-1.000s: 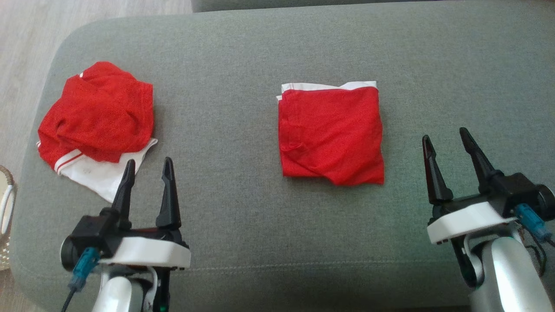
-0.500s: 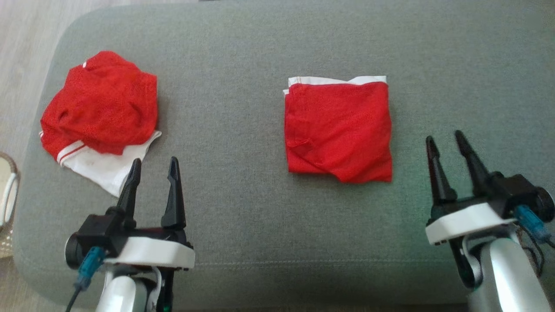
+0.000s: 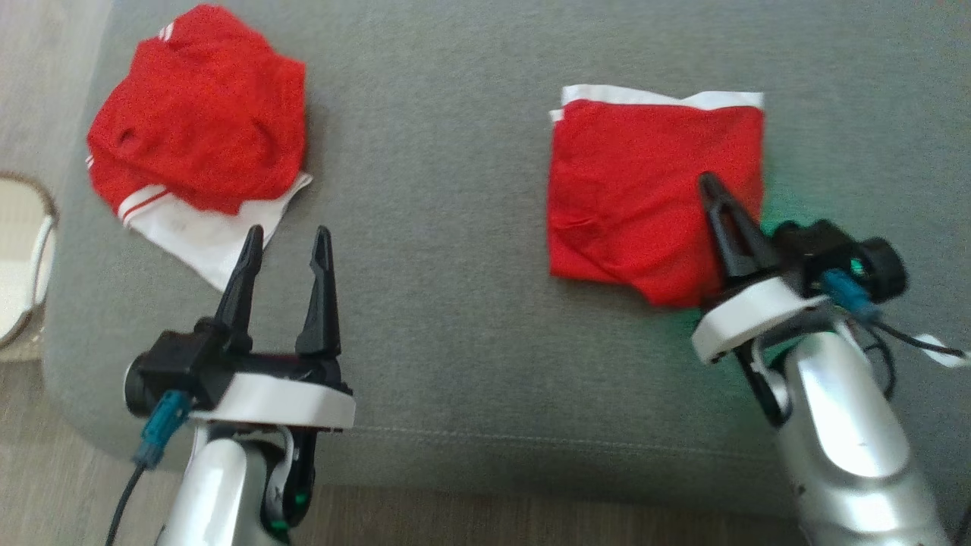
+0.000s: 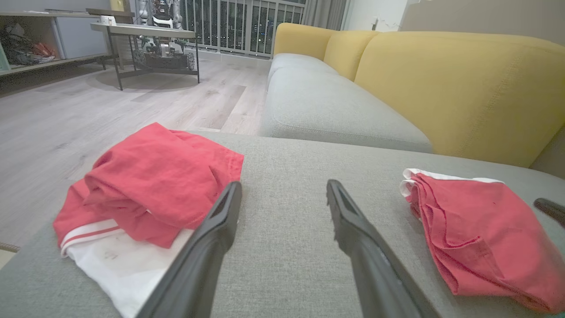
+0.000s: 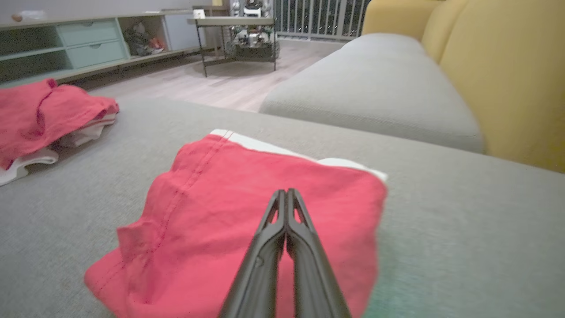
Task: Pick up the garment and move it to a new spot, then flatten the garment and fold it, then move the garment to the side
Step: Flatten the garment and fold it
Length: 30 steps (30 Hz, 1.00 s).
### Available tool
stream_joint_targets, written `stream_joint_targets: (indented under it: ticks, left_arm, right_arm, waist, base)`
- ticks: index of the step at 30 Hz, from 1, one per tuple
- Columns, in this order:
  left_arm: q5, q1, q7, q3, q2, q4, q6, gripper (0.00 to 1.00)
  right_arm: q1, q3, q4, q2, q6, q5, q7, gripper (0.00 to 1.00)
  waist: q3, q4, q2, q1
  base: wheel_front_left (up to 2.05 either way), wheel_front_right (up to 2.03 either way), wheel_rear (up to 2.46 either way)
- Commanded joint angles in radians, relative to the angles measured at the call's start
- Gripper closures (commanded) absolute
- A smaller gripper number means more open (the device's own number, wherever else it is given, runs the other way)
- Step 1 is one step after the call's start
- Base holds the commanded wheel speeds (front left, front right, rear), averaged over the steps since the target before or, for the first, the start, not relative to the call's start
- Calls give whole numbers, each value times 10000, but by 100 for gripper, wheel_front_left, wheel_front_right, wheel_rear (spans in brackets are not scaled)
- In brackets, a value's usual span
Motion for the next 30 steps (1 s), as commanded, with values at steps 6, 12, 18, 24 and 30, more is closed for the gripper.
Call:
stream_joint_targets:
  ticks: [6,12,18,24,30]
  left_arm:
    - [-173,-609,-59,138,62,-298,25,0]
    - [-231,-563,-59,106,62,-239,98,0]
    - [-210,-462,-59,144,62,-143,159,0]
    - [-171,-444,-59,154,62,-120,175,0]
    - [-109,-323,-59,207,62,-144,208,0]
  right_arm:
    - [-805,1201,1348,-3,-2,326,-71,100]
    - [-1035,2215,2229,23,-2,852,-84,100]
    - [-958,3010,2125,30,-2,1396,-89,100]
    - [-872,3480,2608,-53,-2,1685,-90,100]
    - [-1022,3070,2198,-53,-2,2143,-90,100]
  waist:
    - [493,792,0,0]
    - [445,1106,0,0]
    - [296,1146,0,0]
    - [167,1036,0,0]
    - [-225,699,0,0]
  base:
    - [0,0,0]
    - [0,0,0]
    - [0,0,0]
    - [0,0,0]
    - [0,0,0]
